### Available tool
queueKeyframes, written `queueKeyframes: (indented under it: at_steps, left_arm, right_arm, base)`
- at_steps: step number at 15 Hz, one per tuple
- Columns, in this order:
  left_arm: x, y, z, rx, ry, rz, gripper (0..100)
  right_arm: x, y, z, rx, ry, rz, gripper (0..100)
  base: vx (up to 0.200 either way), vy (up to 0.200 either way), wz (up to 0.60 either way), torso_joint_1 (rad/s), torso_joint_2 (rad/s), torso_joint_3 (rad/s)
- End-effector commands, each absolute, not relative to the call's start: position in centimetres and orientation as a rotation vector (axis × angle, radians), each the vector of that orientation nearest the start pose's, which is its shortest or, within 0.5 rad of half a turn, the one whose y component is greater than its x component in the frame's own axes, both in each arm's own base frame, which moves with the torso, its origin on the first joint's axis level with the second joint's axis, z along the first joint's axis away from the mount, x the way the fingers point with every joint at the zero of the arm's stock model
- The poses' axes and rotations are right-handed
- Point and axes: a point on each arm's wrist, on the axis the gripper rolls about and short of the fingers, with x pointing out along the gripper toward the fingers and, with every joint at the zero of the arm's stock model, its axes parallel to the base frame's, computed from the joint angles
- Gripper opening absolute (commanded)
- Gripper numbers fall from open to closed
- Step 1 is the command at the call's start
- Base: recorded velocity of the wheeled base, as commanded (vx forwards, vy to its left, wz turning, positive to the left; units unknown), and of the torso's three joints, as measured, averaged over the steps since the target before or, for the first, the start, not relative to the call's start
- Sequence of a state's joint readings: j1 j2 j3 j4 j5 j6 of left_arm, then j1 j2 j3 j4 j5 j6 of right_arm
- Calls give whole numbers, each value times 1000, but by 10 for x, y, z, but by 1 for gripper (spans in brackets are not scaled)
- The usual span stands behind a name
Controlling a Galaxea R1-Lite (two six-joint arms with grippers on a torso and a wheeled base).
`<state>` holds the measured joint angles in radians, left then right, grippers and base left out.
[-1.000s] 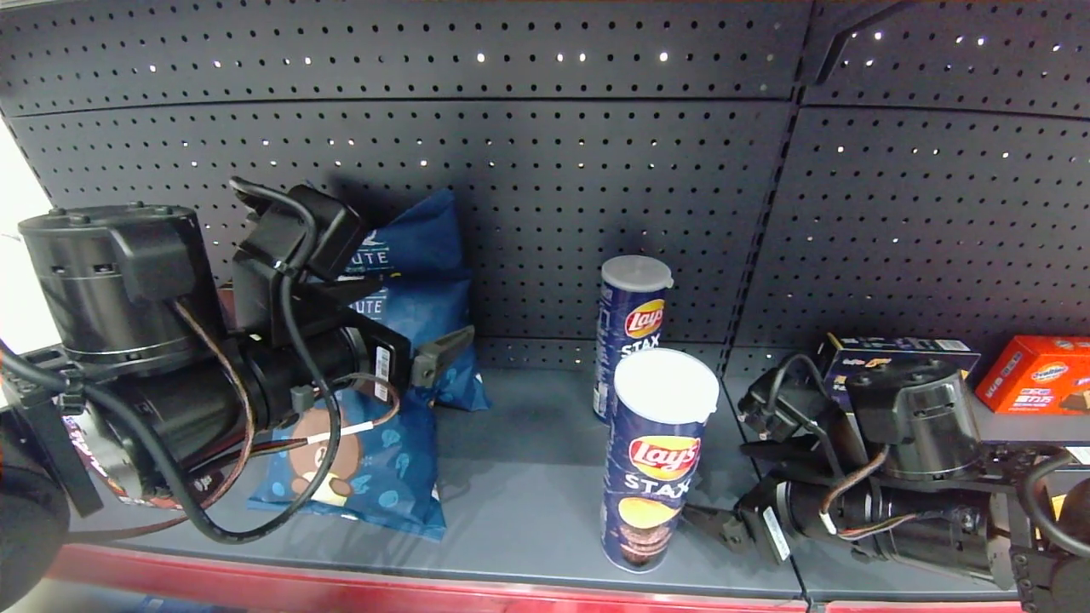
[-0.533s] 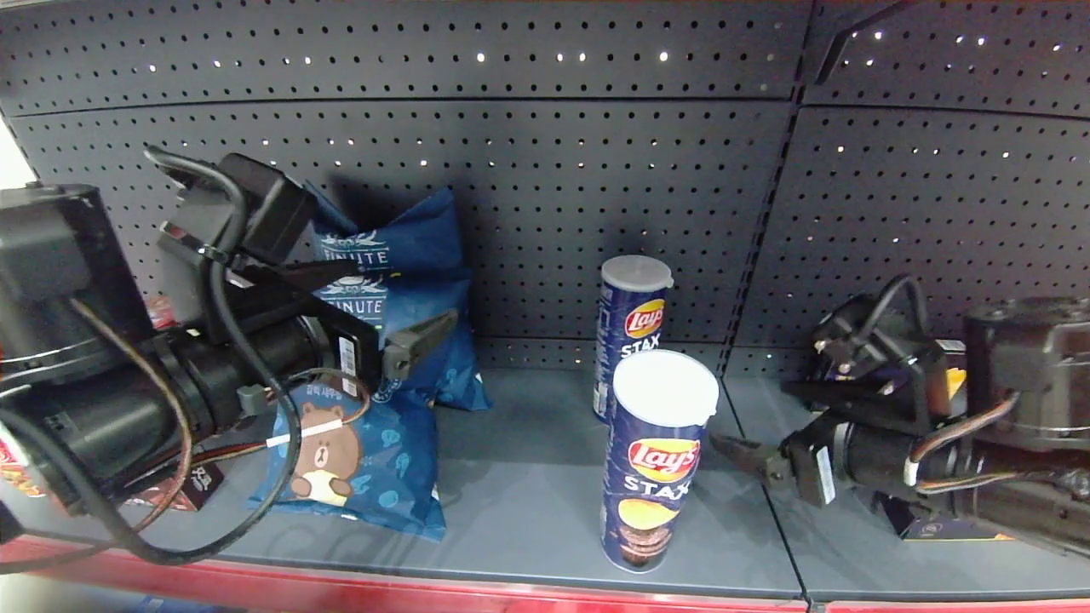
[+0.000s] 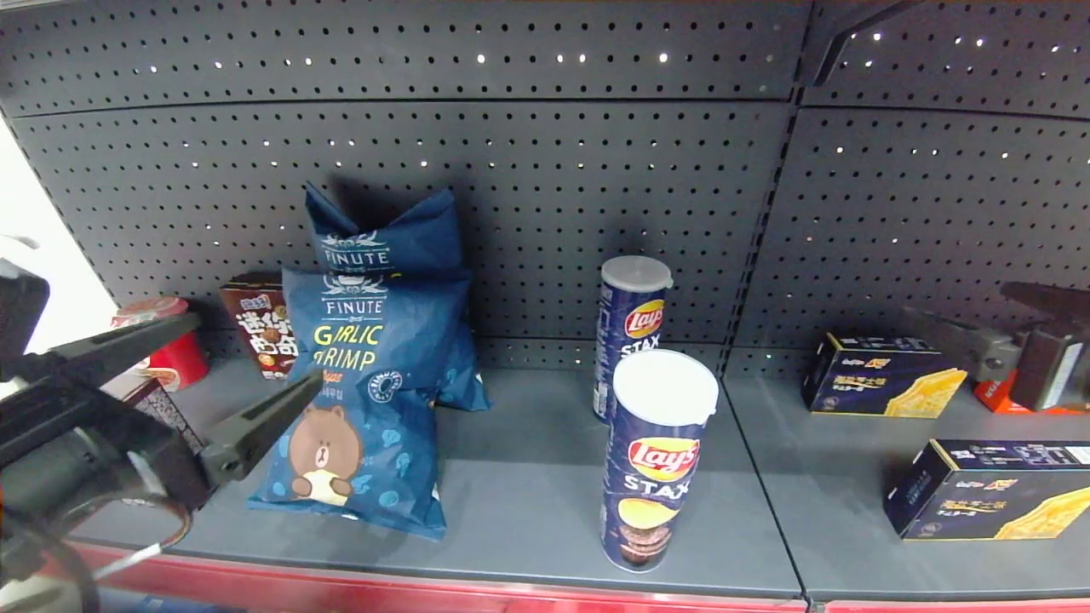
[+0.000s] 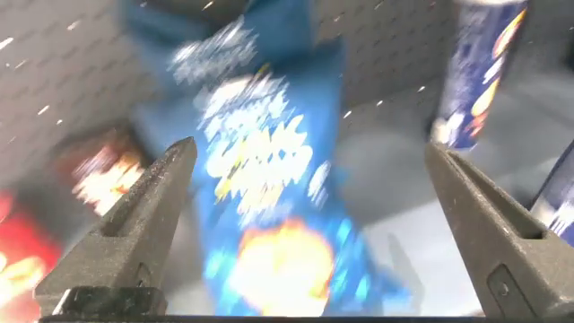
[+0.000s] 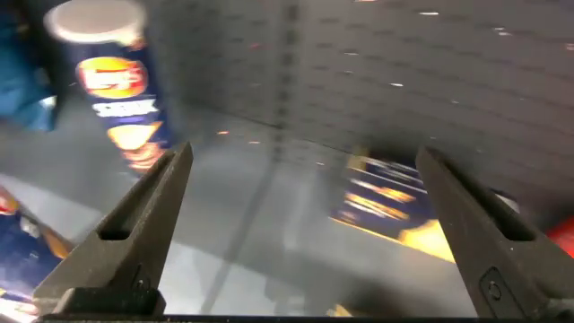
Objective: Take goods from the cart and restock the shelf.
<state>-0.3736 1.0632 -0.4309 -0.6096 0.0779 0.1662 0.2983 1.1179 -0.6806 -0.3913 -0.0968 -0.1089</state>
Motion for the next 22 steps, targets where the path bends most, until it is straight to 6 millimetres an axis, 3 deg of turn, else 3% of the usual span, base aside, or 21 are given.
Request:
queueKeyframes:
  at_steps: [1, 3, 4, 6, 10, 13, 15, 18, 22]
  left_arm:
    - [97, -29, 204, 158, -44, -221, 100]
    - [90, -25, 198, 158, -46, -204, 100]
    - [79, -20, 190, 160, -34, -168, 100]
    - [65, -15, 183, 161, -16, -120, 100]
    - [37, -5, 170, 170, 24, -59, 100]
    - [13, 3, 155, 178, 73, 42, 100]
    - [2, 5, 145, 184, 97, 75, 100]
    - [-14, 6, 122, 174, 50, 2, 100]
    - [-19, 6, 96, 167, 15, -40, 100]
  right_arm:
    - [120, 25, 262, -104, -37, 121, 100]
    - [108, 21, 258, -102, -43, 87, 100]
    - [91, 18, 245, -103, -29, 14, 100]
    - [76, 13, 234, -98, -36, -45, 100]
    - [60, 0, 223, -97, 6, -206, 100]
    - [30, -9, 202, -70, 71, -365, 100]
    - [10, -7, 185, -61, 60, -348, 100]
    - [-12, -5, 161, -52, -27, -185, 100]
    - [-26, -4, 132, -50, -76, -140, 100]
  base:
    - [0, 0, 0, 0, 0, 0]
    - [0, 0, 0, 0, 0, 0]
    - [0, 0, 0, 0, 0, 0]
    - [0, 0, 0, 0, 0, 0]
    - [0, 0, 0, 0, 0, 0]
    - [0, 0, 0, 0, 0, 0]
    - [0, 0, 0, 0, 0, 0]
    - [0, 0, 0, 0, 0, 0]
    - [0, 0, 0, 0, 0, 0]
